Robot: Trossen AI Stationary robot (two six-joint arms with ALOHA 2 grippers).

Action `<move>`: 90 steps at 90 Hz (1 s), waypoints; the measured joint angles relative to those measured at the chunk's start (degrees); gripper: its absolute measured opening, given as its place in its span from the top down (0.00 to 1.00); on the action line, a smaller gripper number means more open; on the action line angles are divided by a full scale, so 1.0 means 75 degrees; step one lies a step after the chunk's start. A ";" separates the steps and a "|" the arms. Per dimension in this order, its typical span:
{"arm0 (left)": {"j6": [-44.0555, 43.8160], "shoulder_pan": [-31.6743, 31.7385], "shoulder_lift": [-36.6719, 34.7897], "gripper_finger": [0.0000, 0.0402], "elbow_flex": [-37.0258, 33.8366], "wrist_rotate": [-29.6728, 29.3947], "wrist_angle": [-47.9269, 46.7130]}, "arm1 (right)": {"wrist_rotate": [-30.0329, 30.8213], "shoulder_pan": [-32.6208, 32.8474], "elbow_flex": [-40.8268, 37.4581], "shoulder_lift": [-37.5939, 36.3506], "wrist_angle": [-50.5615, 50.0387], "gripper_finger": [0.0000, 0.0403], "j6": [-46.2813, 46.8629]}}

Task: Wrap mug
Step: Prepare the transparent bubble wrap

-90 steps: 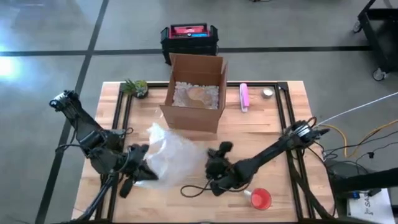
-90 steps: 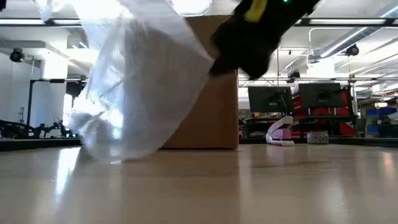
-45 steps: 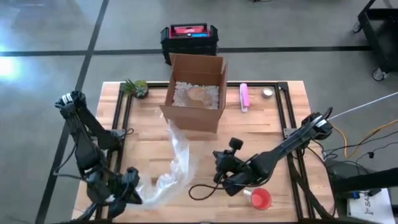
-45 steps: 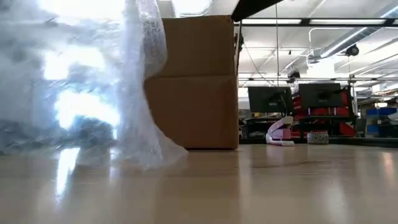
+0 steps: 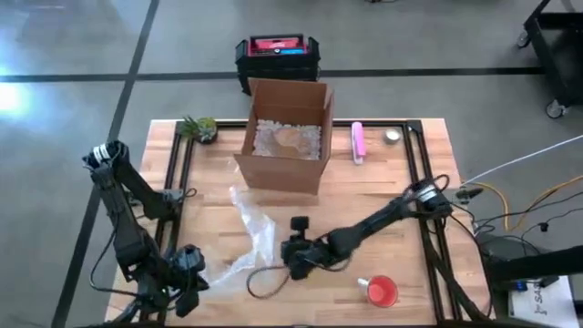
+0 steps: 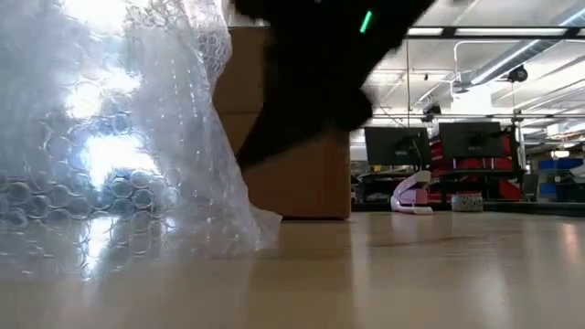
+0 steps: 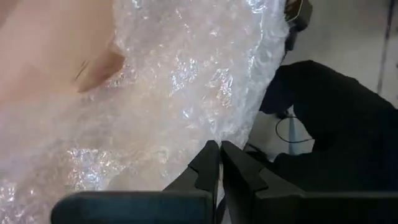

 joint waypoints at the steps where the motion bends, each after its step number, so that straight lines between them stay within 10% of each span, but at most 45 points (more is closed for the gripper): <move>1: -0.0015 -0.0008 0.0016 1.00 0.0000 0.0030 0.0002 | -0.0064 -0.0053 0.0000 0.0042 0.0019 0.98 -0.0008; 15: -0.0265 -0.0023 0.0207 1.00 0.0000 0.0143 0.0027 | -0.1938 -0.0645 0.0025 0.0434 0.0531 0.98 -0.0225; 56: -0.1087 0.0074 0.0446 1.00 -0.0017 0.0715 -0.0547 | -0.2053 0.0266 0.0020 -0.0455 -0.4807 0.98 0.4128; 90: 0.0777 0.1059 0.0341 1.00 0.0003 -0.1180 -0.1818 | -0.3294 0.0958 0.0061 -0.1401 -0.5575 0.98 0.4750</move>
